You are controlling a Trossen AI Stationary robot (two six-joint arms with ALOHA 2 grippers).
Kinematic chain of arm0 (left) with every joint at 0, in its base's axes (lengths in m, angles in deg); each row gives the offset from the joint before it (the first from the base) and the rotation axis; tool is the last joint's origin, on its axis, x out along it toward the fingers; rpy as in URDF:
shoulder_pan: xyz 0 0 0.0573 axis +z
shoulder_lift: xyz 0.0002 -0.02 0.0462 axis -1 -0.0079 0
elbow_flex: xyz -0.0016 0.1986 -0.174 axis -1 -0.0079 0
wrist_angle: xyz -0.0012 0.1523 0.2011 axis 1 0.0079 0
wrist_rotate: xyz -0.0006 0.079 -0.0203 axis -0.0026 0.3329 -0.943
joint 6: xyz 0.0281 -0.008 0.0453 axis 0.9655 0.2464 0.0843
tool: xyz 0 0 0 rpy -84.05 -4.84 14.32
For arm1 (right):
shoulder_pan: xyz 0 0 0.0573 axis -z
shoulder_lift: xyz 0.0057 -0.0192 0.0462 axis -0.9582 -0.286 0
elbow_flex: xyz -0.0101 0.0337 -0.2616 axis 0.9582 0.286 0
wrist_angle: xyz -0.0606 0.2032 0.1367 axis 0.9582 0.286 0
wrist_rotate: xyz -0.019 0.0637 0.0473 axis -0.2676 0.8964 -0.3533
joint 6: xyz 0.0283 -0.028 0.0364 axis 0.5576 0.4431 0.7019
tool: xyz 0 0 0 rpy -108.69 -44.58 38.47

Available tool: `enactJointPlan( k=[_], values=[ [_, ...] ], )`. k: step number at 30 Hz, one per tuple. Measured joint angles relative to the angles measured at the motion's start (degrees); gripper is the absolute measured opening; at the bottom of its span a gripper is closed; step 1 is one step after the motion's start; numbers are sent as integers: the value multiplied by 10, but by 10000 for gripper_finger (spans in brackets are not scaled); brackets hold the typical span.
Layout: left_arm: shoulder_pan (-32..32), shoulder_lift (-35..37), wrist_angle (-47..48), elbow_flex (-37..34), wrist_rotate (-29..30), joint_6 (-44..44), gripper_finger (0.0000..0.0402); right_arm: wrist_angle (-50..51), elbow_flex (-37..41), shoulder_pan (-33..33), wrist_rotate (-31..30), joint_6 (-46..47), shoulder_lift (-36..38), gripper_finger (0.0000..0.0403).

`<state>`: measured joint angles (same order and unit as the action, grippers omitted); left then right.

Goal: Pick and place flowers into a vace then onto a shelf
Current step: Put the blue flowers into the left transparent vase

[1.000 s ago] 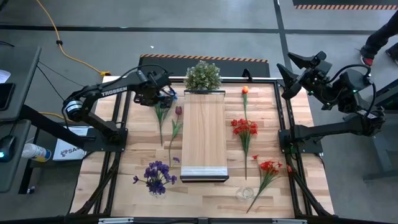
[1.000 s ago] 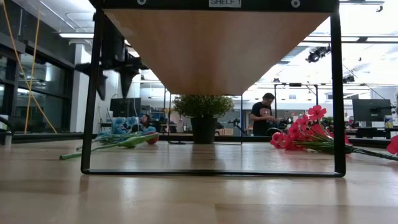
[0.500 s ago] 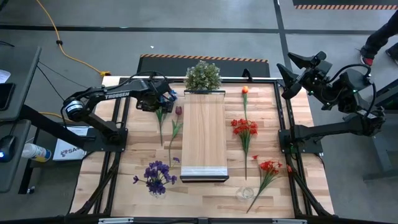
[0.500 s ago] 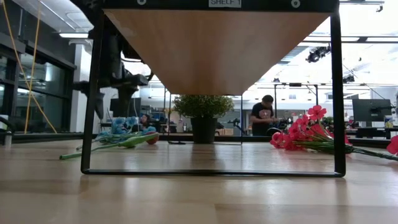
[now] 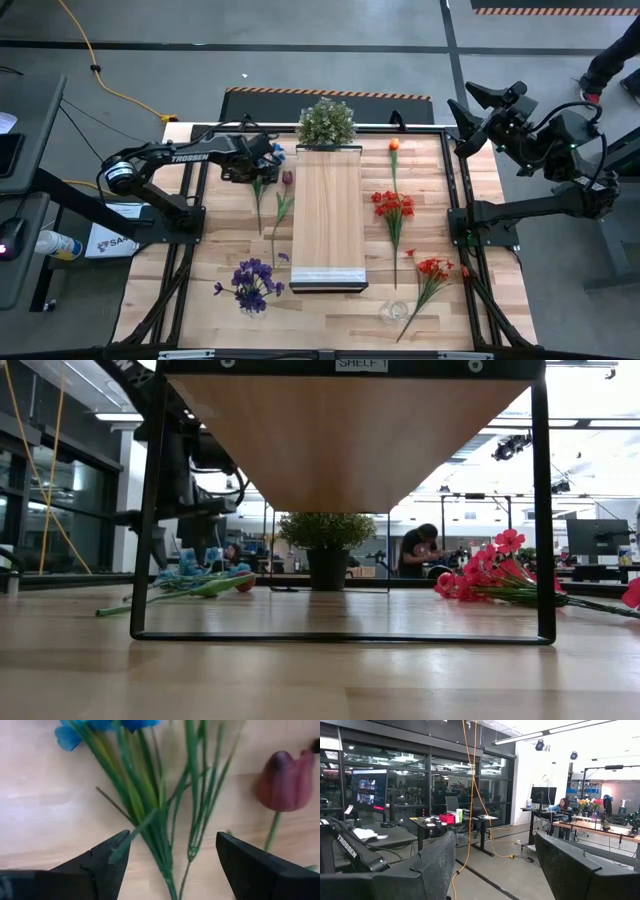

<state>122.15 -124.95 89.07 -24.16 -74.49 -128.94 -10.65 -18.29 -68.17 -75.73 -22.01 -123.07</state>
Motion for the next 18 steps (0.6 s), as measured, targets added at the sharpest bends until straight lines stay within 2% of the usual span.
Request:
enactJointPlan(
  k=[11,18],
  values=[
    [0,0,-56,-30,1,-10,326,-3,0,0,0,2,0,262],
    [0,-5,-58,-32,10,-10,326,-4,0,0,0,4,0,262]
  ],
)
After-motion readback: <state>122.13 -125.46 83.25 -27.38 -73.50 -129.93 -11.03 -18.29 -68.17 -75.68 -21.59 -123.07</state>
